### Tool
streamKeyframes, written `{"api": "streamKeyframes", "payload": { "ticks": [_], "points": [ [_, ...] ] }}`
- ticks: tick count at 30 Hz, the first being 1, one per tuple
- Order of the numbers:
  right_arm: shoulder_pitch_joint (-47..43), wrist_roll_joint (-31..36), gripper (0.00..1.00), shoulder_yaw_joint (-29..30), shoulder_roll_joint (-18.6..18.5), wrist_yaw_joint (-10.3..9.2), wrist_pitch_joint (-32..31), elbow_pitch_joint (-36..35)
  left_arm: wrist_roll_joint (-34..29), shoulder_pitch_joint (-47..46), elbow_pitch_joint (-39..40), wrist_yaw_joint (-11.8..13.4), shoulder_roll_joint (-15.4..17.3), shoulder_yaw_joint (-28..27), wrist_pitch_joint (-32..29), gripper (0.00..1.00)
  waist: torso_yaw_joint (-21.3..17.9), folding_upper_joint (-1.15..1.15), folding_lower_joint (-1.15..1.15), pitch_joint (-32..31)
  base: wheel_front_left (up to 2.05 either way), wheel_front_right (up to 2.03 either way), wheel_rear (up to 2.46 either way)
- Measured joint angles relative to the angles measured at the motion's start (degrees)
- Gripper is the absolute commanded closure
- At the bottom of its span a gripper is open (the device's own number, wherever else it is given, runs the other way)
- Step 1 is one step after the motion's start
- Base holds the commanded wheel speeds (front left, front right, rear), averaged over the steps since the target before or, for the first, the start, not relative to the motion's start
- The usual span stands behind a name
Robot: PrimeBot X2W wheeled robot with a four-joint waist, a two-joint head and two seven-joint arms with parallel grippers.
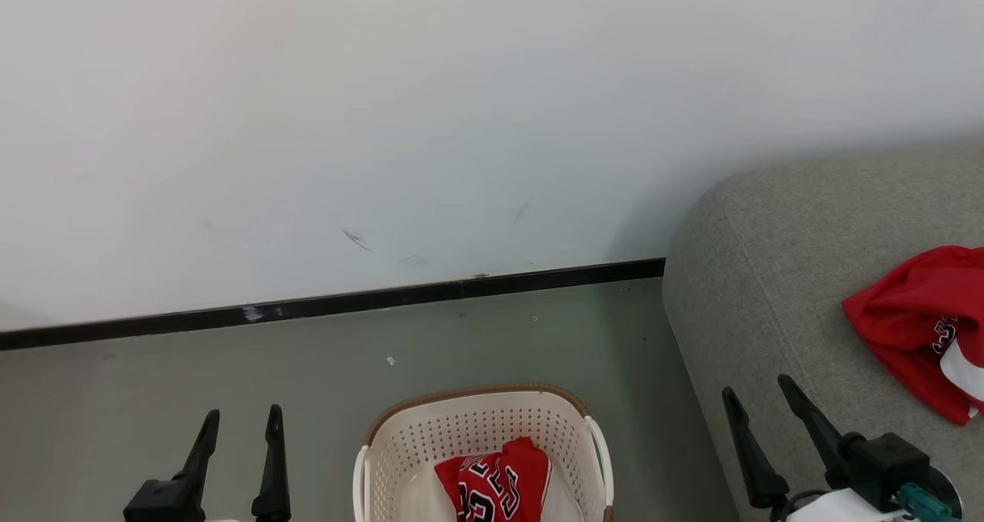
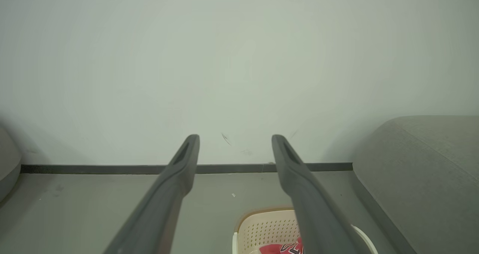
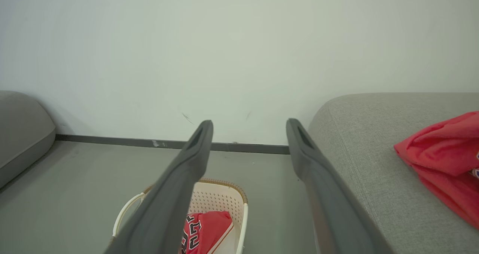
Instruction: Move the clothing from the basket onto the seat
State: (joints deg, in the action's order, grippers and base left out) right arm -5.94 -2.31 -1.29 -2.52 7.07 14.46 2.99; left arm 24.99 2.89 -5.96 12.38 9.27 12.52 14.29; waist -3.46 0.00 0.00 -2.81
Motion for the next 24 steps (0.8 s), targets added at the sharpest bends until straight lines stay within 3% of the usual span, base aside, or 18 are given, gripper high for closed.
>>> {"api": "streamKeyframes", "payload": {
  "ticks": [24],
  "points": [
    [-2.1,0.6,0.0,0.0,0.2,0.0,0.0,-2.9,-0.9,1.3,0.6,-1.0,-0.3,-1.0,0.0,0.0,0.1,0.0,0.0,1.0,0.0,0.0,0.0]
  ]
}}
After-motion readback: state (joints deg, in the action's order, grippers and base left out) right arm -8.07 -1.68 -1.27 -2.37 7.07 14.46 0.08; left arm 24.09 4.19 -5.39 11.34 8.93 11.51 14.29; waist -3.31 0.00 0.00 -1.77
